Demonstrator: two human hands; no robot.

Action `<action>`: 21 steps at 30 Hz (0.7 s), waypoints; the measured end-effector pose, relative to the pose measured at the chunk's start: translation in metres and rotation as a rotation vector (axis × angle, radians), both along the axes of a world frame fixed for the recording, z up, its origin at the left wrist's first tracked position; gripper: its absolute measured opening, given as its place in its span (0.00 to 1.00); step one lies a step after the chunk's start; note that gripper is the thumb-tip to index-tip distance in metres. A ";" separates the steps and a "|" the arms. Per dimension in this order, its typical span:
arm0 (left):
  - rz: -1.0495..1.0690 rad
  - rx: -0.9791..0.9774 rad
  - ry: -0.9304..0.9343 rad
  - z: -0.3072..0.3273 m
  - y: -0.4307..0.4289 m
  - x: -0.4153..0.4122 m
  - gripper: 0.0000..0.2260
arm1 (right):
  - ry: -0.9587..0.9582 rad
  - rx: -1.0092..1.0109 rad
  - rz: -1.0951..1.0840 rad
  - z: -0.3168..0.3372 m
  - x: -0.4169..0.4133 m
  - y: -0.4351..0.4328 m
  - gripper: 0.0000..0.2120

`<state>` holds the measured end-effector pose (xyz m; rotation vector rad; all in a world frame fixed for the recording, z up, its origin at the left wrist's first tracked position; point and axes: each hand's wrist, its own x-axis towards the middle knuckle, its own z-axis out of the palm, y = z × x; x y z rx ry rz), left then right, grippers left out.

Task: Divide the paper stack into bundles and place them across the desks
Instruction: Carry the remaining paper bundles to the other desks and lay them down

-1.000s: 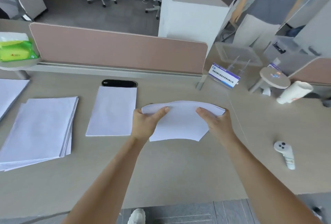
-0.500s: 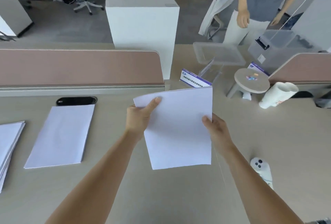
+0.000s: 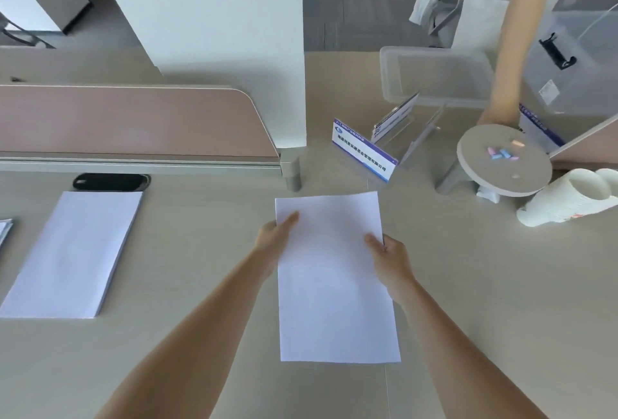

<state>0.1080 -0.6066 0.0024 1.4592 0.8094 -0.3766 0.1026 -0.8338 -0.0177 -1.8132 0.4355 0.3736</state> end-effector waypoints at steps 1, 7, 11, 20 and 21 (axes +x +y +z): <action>0.008 0.030 0.017 -0.011 -0.004 0.007 0.13 | 0.028 -0.009 -0.002 -0.008 0.008 0.000 0.17; 0.001 0.187 0.087 -0.054 -0.016 0.050 0.14 | 0.183 -0.091 -0.050 -0.056 0.044 0.012 0.18; 0.003 0.308 0.112 -0.077 -0.015 0.069 0.18 | 0.225 -0.107 -0.012 -0.070 0.058 0.018 0.17; 0.051 0.428 0.163 -0.077 -0.014 0.073 0.21 | 0.345 -0.281 0.223 -0.058 0.072 0.039 0.30; 0.035 0.445 0.158 -0.075 -0.014 0.072 0.21 | 0.332 -0.373 0.259 -0.056 0.073 0.038 0.30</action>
